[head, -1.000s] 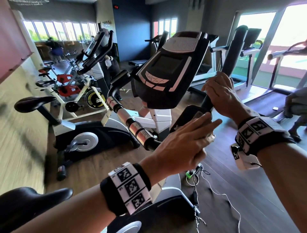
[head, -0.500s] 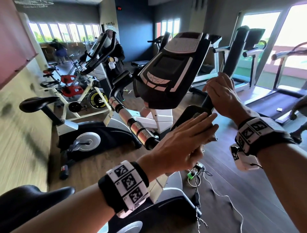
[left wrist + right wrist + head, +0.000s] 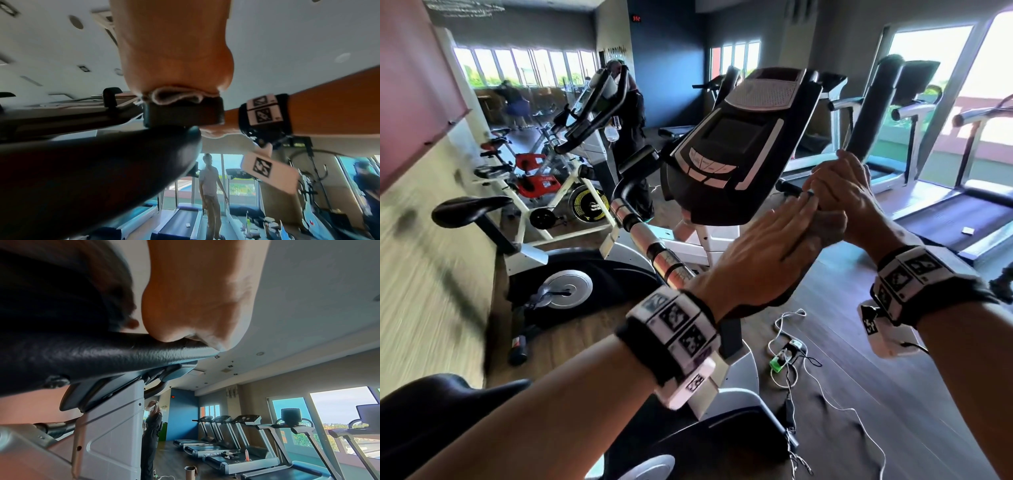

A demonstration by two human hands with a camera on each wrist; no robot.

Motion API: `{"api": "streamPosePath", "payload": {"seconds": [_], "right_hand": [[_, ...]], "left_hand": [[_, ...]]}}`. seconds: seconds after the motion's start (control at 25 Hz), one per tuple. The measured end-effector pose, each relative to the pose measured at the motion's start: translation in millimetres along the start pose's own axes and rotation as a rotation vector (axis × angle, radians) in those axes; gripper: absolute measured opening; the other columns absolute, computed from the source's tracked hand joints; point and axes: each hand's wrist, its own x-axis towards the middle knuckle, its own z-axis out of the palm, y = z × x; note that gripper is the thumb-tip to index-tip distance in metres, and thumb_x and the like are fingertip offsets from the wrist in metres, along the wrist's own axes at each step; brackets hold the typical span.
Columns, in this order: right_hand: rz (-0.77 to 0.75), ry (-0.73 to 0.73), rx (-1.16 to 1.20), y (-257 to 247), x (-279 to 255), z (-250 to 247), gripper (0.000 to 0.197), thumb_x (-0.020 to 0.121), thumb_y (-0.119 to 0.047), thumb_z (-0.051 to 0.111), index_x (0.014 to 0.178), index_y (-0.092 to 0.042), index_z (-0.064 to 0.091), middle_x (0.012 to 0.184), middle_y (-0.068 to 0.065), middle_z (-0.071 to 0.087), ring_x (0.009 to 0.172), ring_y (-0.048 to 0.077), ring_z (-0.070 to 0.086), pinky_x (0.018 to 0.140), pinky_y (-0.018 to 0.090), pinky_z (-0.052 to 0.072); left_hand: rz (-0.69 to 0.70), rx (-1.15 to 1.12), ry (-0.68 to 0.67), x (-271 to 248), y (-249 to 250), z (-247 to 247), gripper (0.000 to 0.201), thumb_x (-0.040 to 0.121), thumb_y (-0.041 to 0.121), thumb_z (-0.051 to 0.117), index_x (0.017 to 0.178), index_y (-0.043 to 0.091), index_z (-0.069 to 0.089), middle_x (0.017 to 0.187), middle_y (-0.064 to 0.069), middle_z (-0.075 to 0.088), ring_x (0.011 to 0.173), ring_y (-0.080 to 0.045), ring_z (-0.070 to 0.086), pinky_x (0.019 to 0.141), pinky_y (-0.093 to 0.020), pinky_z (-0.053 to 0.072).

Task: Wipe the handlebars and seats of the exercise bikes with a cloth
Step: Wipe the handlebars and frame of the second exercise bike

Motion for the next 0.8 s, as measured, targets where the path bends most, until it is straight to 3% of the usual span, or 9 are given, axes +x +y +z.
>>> {"api": "streamPosePath", "payload": {"seconds": [0.04,0.12,0.24,0.36,0.44,0.6,0.8], "right_hand": [[-0.075,0.000,0.004,2,-3,-3,0.039,0.110,-0.025,0.036,0.092,-0.007,0.065,0.101,0.014,0.064,0.108,0.042,0.058,0.106,0.054,0.038],[-0.054,-0.014,0.034,8,-2,-3,0.038,0.111,-0.027,0.034,0.095,-0.009,0.064,0.103,0.012,0.062,0.111,0.044,0.057,0.107,0.056,0.036],[-0.027,0.012,0.036,3,-3,2,0.031,0.108,-0.015,0.038,0.096,-0.008,0.066,0.104,0.010,0.065,0.114,0.040,0.057,0.117,0.055,0.028],[0.029,-0.009,0.096,-5,0,-4,0.035,0.105,-0.017,0.034,0.098,-0.009,0.068,0.106,0.009,0.066,0.118,0.040,0.055,0.123,0.050,0.020],[0.030,-0.008,0.086,-3,-1,-4,0.036,0.105,-0.018,0.034,0.098,-0.007,0.068,0.105,0.010,0.066,0.117,0.041,0.055,0.124,0.046,0.017],[0.102,-0.073,0.124,0,-1,-1,0.041,0.106,-0.026,0.029,0.100,-0.013,0.067,0.111,0.008,0.065,0.126,0.043,0.051,0.120,0.050,0.022],[0.120,-0.052,0.123,2,-1,1,0.042,0.106,-0.027,0.029,0.099,-0.012,0.068,0.112,0.007,0.066,0.127,0.042,0.050,0.120,0.047,0.022]], "left_hand": [[-0.077,-0.006,-0.006,11,2,0,0.057,0.111,0.031,0.034,0.163,0.012,0.018,0.170,-0.006,0.015,0.157,-0.014,0.009,0.124,-0.022,-0.001],[-0.109,0.000,0.018,14,3,2,0.056,0.111,0.033,0.034,0.162,0.013,0.022,0.169,-0.005,0.020,0.156,-0.013,0.013,0.123,-0.022,0.002],[0.056,0.028,0.123,-21,-7,8,0.057,0.109,0.033,0.038,0.159,0.009,0.029,0.166,-0.007,0.028,0.155,-0.013,0.019,0.126,-0.023,0.008],[0.149,0.007,0.210,-47,-19,15,0.057,0.106,0.031,0.042,0.156,0.005,0.036,0.163,-0.009,0.035,0.154,-0.012,0.024,0.127,-0.031,0.018],[0.101,-0.053,0.162,-40,-22,13,0.057,0.106,0.033,0.042,0.157,0.008,0.034,0.164,-0.005,0.031,0.155,-0.009,0.020,0.127,-0.028,0.017],[-0.094,-0.064,0.080,-21,-17,8,0.060,0.107,0.039,0.038,0.161,0.018,0.023,0.169,0.003,0.015,0.156,-0.005,0.007,0.127,-0.028,0.009],[-0.035,0.004,0.086,-39,-10,8,0.059,0.108,0.037,0.036,0.161,0.015,0.022,0.169,0.000,0.018,0.156,-0.005,0.006,0.125,-0.019,0.003]]}}
